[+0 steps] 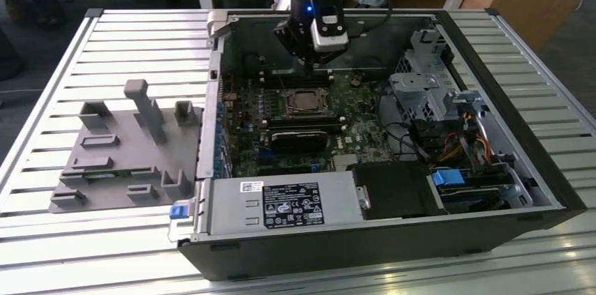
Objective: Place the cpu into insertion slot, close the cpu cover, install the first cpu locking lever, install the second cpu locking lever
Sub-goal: 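Install the first cpu locking lever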
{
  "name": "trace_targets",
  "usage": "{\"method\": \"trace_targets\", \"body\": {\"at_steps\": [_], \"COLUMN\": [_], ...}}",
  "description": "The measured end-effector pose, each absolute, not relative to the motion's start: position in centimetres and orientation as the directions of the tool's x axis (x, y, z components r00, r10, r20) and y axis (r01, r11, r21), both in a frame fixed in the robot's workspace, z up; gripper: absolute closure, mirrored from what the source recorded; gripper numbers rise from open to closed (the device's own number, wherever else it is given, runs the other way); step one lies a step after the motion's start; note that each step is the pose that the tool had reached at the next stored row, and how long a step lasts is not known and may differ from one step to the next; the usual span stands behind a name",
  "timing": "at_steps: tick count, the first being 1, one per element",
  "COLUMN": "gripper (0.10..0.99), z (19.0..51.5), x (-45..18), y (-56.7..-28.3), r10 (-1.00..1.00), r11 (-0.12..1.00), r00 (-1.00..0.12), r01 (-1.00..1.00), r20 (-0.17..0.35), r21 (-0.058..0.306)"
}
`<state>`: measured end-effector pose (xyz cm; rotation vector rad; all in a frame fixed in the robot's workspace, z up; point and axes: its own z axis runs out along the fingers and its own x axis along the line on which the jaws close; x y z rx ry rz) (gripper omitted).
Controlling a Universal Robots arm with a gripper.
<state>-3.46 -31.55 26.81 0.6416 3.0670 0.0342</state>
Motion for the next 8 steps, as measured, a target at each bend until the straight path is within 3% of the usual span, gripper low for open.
{"method": "trace_targets", "body": {"at_steps": [8], "gripper": [0.976], "z": [26.79], "x": [-3.46], "y": [-31.55], "r10": [0.265], "r11": [0.964], "r00": [-0.964], "r01": [0.265], "r20": [-0.003], "r21": [0.023]}}
